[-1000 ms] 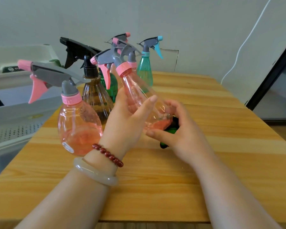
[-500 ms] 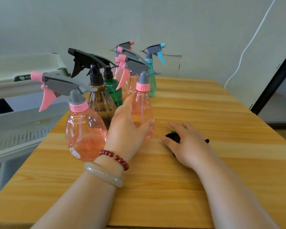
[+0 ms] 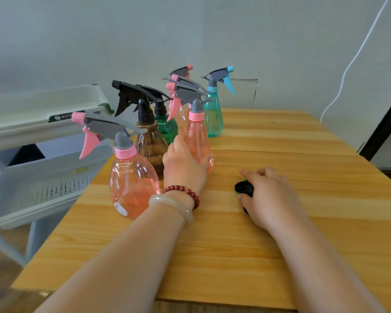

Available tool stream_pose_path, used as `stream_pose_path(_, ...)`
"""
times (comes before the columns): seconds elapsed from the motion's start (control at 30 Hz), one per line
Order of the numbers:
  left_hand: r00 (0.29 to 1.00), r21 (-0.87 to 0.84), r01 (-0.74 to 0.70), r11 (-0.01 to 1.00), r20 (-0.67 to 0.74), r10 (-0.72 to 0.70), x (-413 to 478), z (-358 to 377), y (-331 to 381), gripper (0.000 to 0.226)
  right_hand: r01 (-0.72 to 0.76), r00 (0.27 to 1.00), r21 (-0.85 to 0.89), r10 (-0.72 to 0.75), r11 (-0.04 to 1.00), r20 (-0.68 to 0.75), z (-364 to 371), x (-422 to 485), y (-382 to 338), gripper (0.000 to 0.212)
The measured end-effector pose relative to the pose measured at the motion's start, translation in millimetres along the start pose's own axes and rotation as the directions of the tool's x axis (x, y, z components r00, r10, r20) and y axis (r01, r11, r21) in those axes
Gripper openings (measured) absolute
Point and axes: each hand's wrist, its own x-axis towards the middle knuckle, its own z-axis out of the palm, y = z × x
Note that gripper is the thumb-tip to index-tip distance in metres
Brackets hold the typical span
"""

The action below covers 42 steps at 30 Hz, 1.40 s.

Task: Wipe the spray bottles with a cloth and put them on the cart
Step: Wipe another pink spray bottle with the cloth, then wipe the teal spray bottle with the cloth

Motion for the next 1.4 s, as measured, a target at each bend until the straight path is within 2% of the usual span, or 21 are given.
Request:
stream_pose_path(0.13,0.999,0.032,0.003,0.999,-0.032,-0.002,6,7,8,0.073,0.092,0.993,0.107,-0.082,0.990,-0.091,6,5,4,0.047)
stream_pose_path(0.23,1.000,0.074,0.002,0.997,-0.026,0.000,6,10,10,0.074,0.124,0.988,0.144,-0.109,0.982,-0.106,9,8,7,0.044)
stream_pose_path(0.37,1.000,0.052,-0.014,0.999,-0.023,0.015,2,9,6,0.078,0.114,0.992,0.112,-0.107,0.987,-0.066,15,10,9,0.050)
stream_pose_path(0.57,1.000,0.038,-0.009,0.999,0.006,0.009,-9,0,5,0.081,0.067,0.994,0.135,-0.055,0.988,-0.092,15,12,10,0.048)
stream_pose_path(0.67,1.000,0.013,-0.017,1.000,-0.006,0.017,-17,-2,6,0.070,0.055,0.995,0.170,-0.040,0.984,-0.090,16,13,10,0.050)
stream_pose_path(0.77,0.994,0.017,-0.109,0.994,-0.004,0.110,-32,-2,6,0.048,0.042,0.997,0.195,-0.029,0.980,-0.071,17,14,11,0.050)
stream_pose_path(0.9,0.966,0.054,-0.259,0.964,0.026,0.258,-40,1,9,0.028,0.058,0.998,0.131,-0.056,0.990,-0.019,16,18,10,0.047)
stream_pose_path(1.07,0.907,0.123,-0.419,0.899,0.101,0.409,-37,3,25,0.030,0.072,0.996,0.005,-0.073,0.997,0.050,3,38,21,0.044)
stream_pose_path(1.4,0.856,0.105,-0.515,0.851,0.098,0.507,-12,12,52,0.031,0.072,0.994,0.048,-0.068,0.996,-0.087,5,95,50,0.044)
